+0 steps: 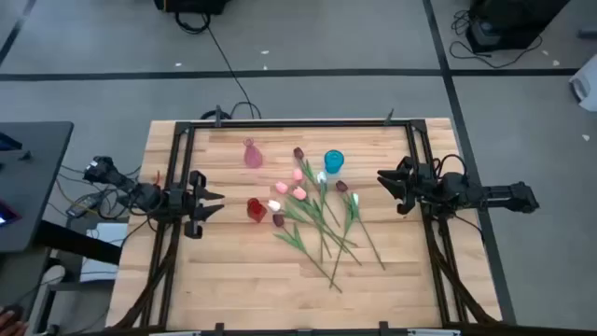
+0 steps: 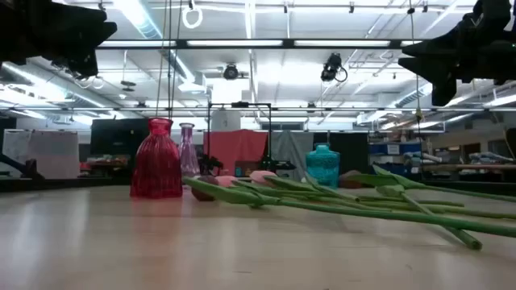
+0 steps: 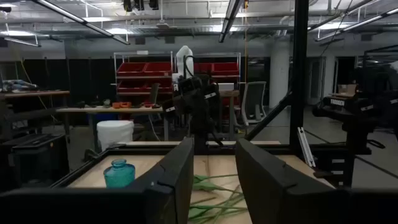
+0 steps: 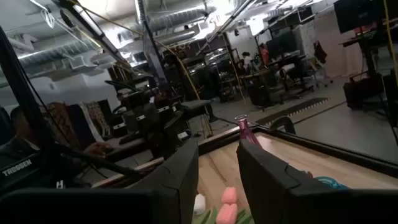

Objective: Sort flowers into vase by color

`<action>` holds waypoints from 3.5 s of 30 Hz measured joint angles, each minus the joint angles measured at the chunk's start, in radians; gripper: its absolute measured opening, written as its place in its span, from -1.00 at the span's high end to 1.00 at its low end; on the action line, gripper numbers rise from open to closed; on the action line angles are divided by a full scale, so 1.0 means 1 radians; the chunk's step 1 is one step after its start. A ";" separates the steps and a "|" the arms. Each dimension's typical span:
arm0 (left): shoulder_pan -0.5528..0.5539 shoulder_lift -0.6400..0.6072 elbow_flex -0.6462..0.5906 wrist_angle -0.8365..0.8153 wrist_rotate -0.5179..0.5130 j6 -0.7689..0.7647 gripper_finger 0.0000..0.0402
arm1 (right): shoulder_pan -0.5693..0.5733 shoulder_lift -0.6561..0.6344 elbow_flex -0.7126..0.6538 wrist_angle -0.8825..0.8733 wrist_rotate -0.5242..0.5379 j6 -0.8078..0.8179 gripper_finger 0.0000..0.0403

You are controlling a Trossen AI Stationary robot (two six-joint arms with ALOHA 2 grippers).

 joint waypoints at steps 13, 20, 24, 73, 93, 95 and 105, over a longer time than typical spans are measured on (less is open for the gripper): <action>0.000 0.000 0.000 0.000 0.000 0.000 0.38 | 0.000 0.000 0.000 0.000 0.000 0.000 0.38; 0.000 0.000 0.000 0.000 0.000 0.000 0.38 | 0.000 0.000 0.000 0.000 0.000 0.000 0.38; 0.000 0.000 0.000 0.000 0.000 0.000 0.38 | 0.000 0.000 0.000 0.000 0.000 0.000 0.38; 0.000 0.000 0.000 0.041 0.001 -0.107 0.38 | 0.000 0.000 0.000 0.000 0.000 0.000 0.38; 0.000 0.000 0.000 0.289 0.012 -0.279 0.38 | 0.000 0.000 0.000 0.088 0.080 0.001 0.38; 0.000 0.000 0.000 0.288 0.012 -0.278 0.38 | 0.000 0.000 0.000 0.127 0.122 -0.012 0.38; 0.000 0.000 0.000 0.283 0.010 -0.277 0.38 | 0.000 0.020 0.002 0.165 0.120 0.095 0.38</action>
